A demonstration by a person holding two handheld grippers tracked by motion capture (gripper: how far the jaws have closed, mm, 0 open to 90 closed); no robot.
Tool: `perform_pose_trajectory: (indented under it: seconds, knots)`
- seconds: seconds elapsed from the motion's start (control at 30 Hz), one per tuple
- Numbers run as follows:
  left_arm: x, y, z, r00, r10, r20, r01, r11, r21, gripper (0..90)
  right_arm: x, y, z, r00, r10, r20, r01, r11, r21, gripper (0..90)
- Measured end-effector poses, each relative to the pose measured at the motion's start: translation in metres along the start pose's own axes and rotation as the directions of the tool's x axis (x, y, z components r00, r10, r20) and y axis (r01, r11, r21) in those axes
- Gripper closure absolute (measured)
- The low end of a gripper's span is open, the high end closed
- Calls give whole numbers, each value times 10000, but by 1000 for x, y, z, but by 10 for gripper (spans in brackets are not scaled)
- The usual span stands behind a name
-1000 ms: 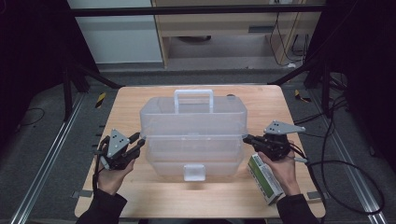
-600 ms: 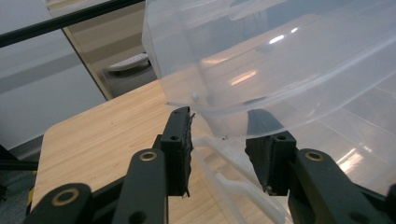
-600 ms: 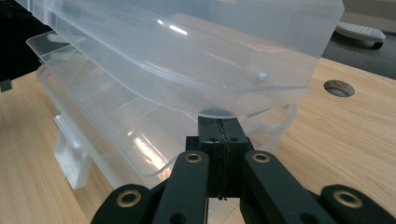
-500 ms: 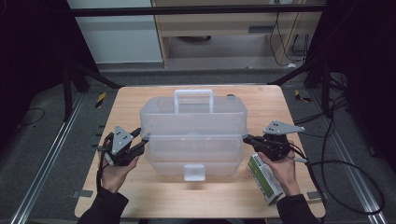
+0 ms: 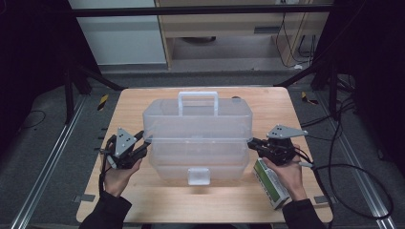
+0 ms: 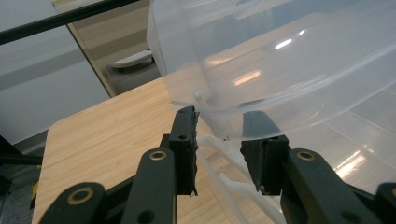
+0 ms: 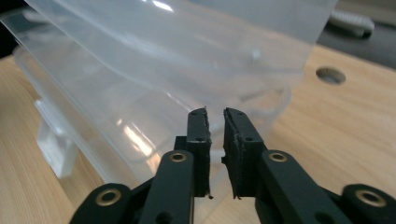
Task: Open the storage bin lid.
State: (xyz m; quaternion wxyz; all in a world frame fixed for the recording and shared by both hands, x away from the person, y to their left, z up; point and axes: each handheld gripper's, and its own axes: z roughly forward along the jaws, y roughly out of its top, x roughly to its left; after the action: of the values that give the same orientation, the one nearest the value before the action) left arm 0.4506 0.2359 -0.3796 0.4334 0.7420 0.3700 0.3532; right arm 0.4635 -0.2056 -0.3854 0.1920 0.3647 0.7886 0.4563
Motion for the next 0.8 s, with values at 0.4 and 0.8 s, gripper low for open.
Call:
perform_pose_trajectory:
  seconds: [0.4,0.8]
  knots:
    - [1,1,-2,10000,23,-7,-23,10000,55,659,4,-9,13,9975,-378,604,314,9941,1040,673]
    - [1,3,-1,10000,-49,-35,49,10000,47,662,2,-17,21,9995,49,300,-88,9913,1313,693]
